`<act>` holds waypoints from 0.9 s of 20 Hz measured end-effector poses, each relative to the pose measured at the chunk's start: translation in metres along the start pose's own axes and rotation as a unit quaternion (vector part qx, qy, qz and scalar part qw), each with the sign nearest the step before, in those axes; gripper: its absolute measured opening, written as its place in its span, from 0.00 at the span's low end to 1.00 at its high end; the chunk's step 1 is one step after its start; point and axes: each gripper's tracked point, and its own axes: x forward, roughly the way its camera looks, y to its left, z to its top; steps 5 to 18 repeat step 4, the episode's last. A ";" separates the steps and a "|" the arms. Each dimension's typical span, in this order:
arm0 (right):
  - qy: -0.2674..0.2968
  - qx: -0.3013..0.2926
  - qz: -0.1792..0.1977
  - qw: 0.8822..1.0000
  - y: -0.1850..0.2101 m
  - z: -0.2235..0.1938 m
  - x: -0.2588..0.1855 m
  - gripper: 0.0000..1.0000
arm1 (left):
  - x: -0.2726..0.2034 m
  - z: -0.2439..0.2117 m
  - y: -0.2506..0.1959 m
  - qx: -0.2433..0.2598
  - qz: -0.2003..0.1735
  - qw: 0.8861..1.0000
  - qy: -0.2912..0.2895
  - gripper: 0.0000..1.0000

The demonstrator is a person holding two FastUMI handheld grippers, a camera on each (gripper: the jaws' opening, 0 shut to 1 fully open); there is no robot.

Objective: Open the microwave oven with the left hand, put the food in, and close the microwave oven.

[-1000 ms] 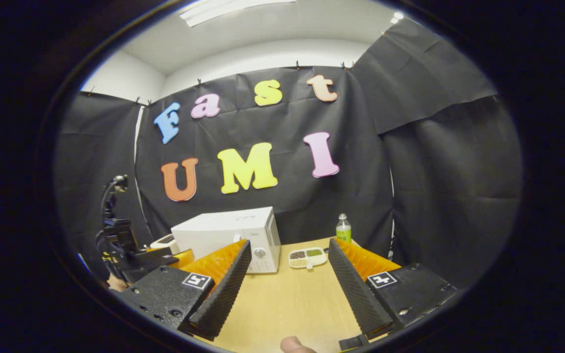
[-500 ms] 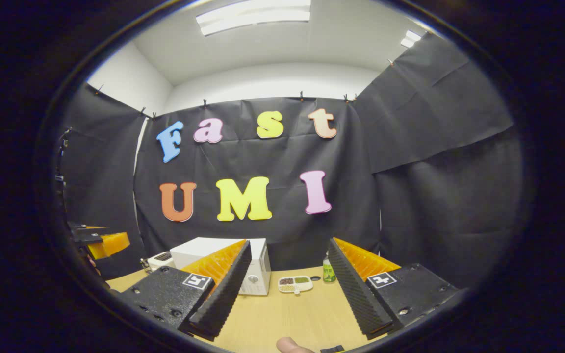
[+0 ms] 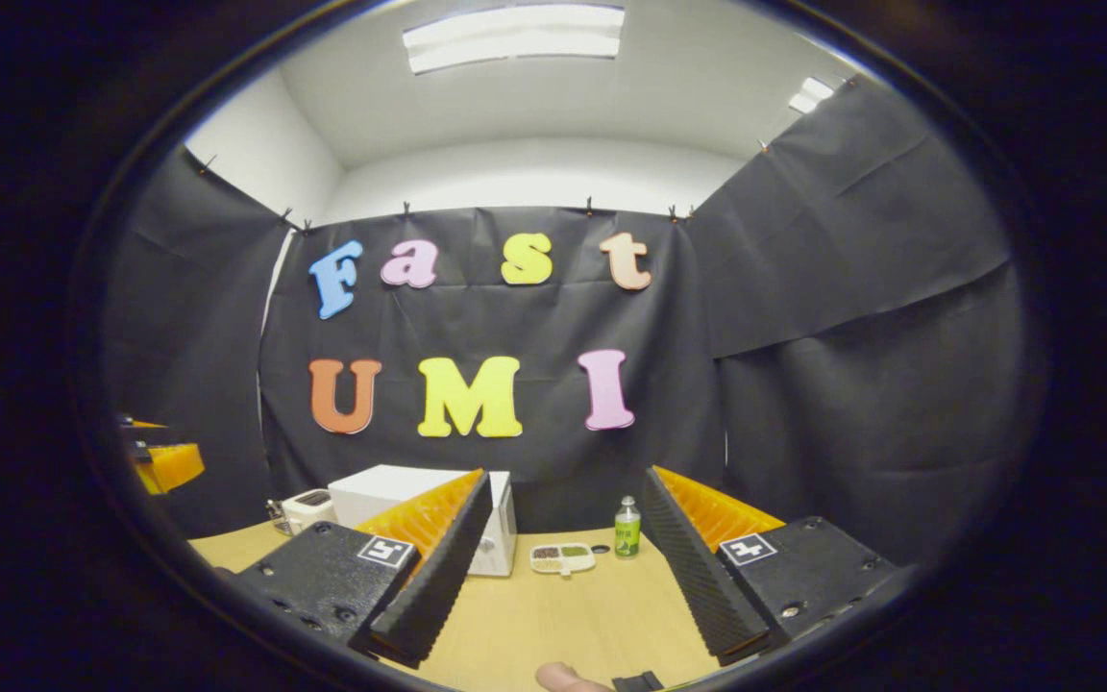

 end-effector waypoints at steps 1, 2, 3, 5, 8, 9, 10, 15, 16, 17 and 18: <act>-0.002 -0.004 0.003 1.000 0.003 0.003 -0.001 0.92 | -0.005 -0.005 -0.001 0.000 0.000 1.000 0.000 0.95; -0.005 -0.007 0.006 1.000 0.005 0.004 -0.004 1.00 | -0.006 -0.006 -0.003 0.004 -0.003 1.000 -0.002 0.95; -0.006 -0.008 0.010 1.000 0.008 0.007 -0.007 0.92 | -0.006 -0.006 -0.005 0.005 -0.001 1.000 -0.002 0.87; -0.008 -0.010 0.015 1.000 0.011 0.007 -0.008 0.92 | -0.005 -0.005 -0.007 0.007 -0.002 1.000 -0.003 0.87; -0.008 -0.010 0.015 1.000 0.011 0.007 -0.008 0.92 | -0.005 -0.005 -0.007 0.007 -0.002 1.000 -0.003 0.87; -0.008 -0.010 0.015 1.000 0.011 0.007 -0.008 0.92 | -0.005 -0.005 -0.007 0.007 -0.002 1.000 -0.003 0.87; -0.008 -0.010 0.015 1.000 0.011 0.007 -0.008 0.92 | -0.005 -0.005 -0.007 0.007 -0.002 1.000 -0.003 0.87; -0.008 -0.010 0.015 1.000 0.011 0.007 -0.008 0.92 | -0.005 -0.005 -0.007 0.007 -0.002 1.000 -0.003 0.87; -0.008 -0.010 0.015 1.000 0.011 0.007 -0.008 0.92 | -0.005 -0.005 -0.007 0.007 -0.002 1.000 -0.003 0.87; -0.008 -0.010 0.015 1.000 0.011 0.007 -0.008 0.92 | -0.005 -0.005 -0.007 0.007 -0.002 1.000 -0.003 0.87; -0.008 -0.010 0.015 1.000 0.011 0.007 -0.008 0.92 | -0.005 -0.005 -0.007 0.007 -0.002 1.000 -0.003 0.87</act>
